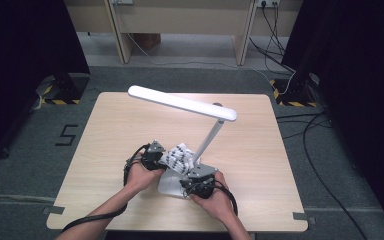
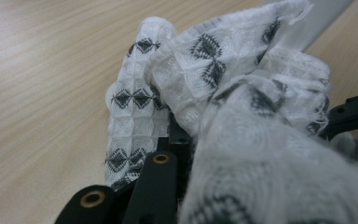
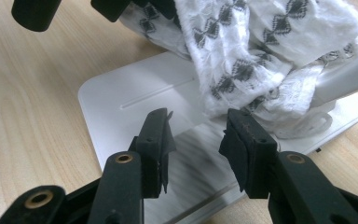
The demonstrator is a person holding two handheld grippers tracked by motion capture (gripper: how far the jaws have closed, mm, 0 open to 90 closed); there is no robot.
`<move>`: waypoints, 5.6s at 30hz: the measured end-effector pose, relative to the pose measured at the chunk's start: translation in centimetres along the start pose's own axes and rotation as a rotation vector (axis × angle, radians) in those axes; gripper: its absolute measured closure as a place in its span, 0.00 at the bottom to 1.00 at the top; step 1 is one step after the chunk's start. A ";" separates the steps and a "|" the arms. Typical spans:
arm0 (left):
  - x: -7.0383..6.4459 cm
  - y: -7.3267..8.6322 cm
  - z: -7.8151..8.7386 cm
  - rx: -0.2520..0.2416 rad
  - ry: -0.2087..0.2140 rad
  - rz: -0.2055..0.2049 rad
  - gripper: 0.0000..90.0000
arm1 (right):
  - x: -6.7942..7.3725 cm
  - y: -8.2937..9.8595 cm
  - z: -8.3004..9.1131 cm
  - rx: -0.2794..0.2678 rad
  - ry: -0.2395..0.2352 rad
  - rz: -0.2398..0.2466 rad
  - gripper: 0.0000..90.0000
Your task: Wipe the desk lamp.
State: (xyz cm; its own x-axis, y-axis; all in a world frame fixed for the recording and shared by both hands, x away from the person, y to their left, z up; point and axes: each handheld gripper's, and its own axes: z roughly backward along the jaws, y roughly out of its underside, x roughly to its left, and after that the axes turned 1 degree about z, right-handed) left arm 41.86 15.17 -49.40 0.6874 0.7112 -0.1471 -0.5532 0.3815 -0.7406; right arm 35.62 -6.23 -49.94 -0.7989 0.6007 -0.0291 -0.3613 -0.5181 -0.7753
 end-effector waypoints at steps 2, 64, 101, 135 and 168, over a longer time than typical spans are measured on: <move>-0.1 0.1 0.1 0.004 0.001 -0.008 0.92 | 0.0 0.0 0.0 0.001 0.000 0.001 0.67; -3.0 3.9 3.3 -0.002 0.044 -0.094 0.92 | -5.4 -6.1 7.9 -0.223 0.212 -0.146 0.52; -4.1 4.8 4.1 0.009 0.089 -0.117 0.91 | -5.5 -7.4 6.9 -0.225 0.287 -0.193 0.67; -5.0 5.5 4.9 0.030 0.119 -0.151 0.91 | -4.7 -8.2 6.3 -0.193 0.344 -0.234 0.72; -5.5 7.3 7.1 0.024 0.162 -0.139 0.91 | -4.8 -8.4 6.7 -0.195 0.347 -0.226 0.60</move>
State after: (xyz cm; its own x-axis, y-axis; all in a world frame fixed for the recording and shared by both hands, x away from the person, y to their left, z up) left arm 30.76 18.22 -49.33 0.8234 0.5475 -0.1496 -0.4576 0.4846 -0.7455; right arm 39.25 -8.79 -39.09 -0.4905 0.8709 -0.0294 -0.3839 -0.2462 -0.8899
